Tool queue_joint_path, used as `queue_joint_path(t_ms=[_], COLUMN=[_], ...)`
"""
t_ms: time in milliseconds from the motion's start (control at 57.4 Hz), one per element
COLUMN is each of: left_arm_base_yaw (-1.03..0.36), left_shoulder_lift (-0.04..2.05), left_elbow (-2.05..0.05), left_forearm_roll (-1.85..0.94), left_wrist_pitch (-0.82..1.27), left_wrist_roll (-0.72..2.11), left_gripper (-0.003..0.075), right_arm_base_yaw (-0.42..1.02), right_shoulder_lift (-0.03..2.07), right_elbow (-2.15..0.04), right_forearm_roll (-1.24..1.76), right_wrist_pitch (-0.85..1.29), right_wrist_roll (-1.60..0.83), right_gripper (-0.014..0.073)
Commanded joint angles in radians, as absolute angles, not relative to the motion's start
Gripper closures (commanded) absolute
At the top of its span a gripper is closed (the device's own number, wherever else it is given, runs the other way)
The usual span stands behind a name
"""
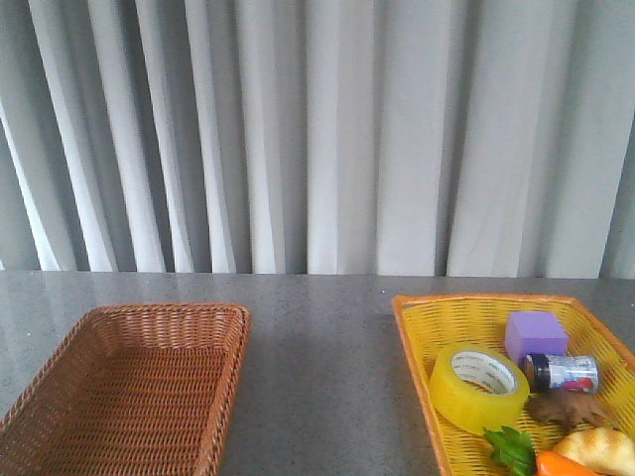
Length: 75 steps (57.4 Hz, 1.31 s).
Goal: Transfer tape with both arms
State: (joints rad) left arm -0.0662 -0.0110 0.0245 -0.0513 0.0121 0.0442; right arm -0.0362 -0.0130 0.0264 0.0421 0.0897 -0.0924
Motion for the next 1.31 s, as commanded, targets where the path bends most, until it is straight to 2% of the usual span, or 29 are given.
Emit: queue_joint_path(t_ms=[0,157,313,731,1027,1289], left_arm_base_yaw=[-0.068,-0.068,-0.068,-0.068,-0.068,-0.068], left_shoulder_lift=[-0.027,-0.023,0.026,0.502,0.705,0.753], left_elbow=[0.009,-0.045,-0.183,-0.624,-0.68,-0.68], left_forearm_roll=[-0.058,-0.069,-0.085,-0.076,-0.077,-0.077], left_wrist_pitch=[-0.068,-0.076,0.0,0.227,0.316,0.341], left_wrist_roll=[0.037,0.016,0.009,0.021,0.021,0.021], left_gripper=[0.0726,0.0726,0.0726,0.0726,0.0726,0.0724], right_arm_base_yaw=[-0.045,-0.045,-0.045,-0.045,-0.045,-0.045], right_shoulder_lift=[-0.021,-0.011,0.059,0.474,0.694,0.749], right_elbow=[0.028,-0.033,-0.177,-0.61,-0.634,-0.634], right_forearm_roll=[0.049,0.141,0.14,0.127,0.116,0.132], right_wrist_pitch=[0.007,0.0,0.035,0.227,0.342,0.363], right_wrist_roll=[-0.089,-0.086,-0.089,-0.12,-0.103,-0.106], right_gripper=[0.0598,0.0598,0.0598,0.0598,0.0598,0.0596])
